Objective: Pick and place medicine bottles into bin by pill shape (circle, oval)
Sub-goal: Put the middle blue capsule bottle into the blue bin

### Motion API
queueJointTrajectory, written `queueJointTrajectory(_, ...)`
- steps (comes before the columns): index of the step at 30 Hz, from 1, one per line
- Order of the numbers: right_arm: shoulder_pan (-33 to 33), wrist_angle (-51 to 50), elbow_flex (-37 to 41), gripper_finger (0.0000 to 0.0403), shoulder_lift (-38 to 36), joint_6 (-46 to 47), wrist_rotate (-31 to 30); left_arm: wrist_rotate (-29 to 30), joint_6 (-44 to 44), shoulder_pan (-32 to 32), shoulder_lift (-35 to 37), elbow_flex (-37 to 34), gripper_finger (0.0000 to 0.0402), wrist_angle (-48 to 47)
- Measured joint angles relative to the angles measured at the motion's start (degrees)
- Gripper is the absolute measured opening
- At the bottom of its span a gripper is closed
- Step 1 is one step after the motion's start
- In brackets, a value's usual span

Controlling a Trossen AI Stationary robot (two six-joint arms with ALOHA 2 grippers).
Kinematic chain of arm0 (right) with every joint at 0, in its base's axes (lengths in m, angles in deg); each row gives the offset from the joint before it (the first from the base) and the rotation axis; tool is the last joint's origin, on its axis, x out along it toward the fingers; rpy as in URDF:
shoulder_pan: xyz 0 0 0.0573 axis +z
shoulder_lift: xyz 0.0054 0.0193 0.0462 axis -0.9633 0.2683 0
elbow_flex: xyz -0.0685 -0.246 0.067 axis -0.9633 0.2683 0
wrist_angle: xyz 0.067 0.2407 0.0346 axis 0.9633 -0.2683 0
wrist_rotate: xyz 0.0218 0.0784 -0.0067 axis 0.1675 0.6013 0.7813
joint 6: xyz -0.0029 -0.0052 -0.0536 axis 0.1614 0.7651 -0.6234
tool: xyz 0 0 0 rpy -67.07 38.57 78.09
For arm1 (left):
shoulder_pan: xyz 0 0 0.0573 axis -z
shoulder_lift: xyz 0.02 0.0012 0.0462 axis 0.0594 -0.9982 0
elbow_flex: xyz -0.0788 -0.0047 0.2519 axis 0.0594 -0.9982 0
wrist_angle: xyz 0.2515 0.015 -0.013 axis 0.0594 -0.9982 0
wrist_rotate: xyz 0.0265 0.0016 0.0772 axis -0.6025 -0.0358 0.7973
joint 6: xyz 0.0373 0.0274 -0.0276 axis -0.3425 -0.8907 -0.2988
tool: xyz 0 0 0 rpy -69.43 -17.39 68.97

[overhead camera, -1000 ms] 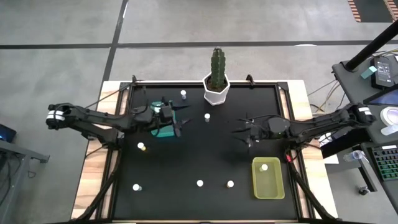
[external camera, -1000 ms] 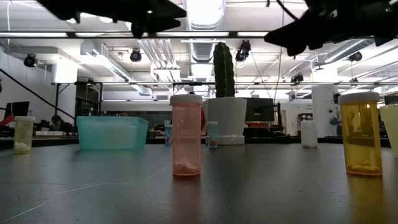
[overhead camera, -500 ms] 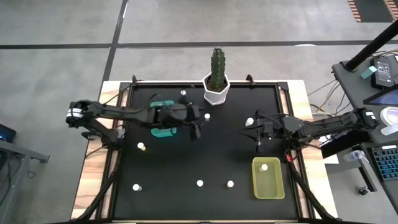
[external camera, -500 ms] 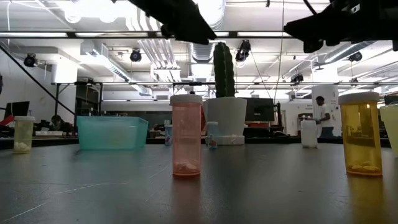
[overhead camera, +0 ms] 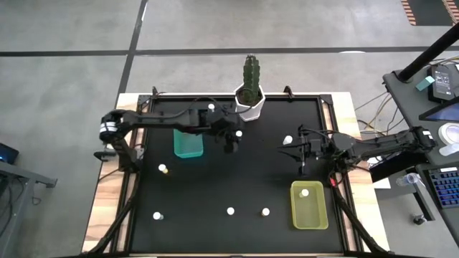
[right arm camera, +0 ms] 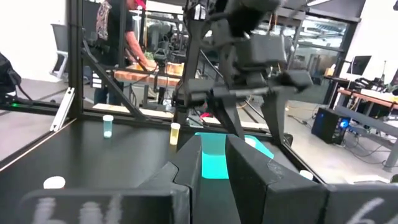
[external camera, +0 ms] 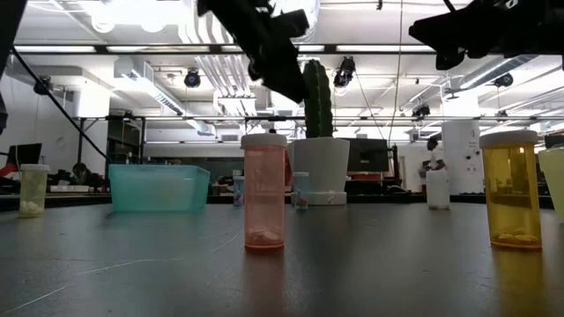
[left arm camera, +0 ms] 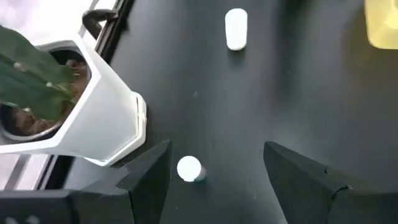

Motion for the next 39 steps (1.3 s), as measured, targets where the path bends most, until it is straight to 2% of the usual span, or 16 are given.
queueJointTrajectory(5, 0.0, -0.97, 0.0, 0.0063, -0.04, -0.08, 0.0, -0.16, 0.0, -1.75, -4.75, -0.2, 0.0237, 3.7)
queueJointTrajectory(14, 0.0, -1.26, 0.0, 0.0063, -0.04, -0.21, 0.0, -0.15, 0.02, -4.98, -10.69, -0.29, 0.0237, 4.93)
queueJointTrajectory(33, 0.0, -2.4, -0.02, 0.0063, -0.07, -0.45, -0.02, -2.22, 1.49, -5.94, -15.31, -0.66, 0.0237, 4.47)
queueJointTrajectory(39, 0.0, -2.5, -0.02, 0.0063, -0.07, -0.45, -0.02, -2.17, 1.49, -5.94, -15.27, -0.66, 0.0203, 4.5)
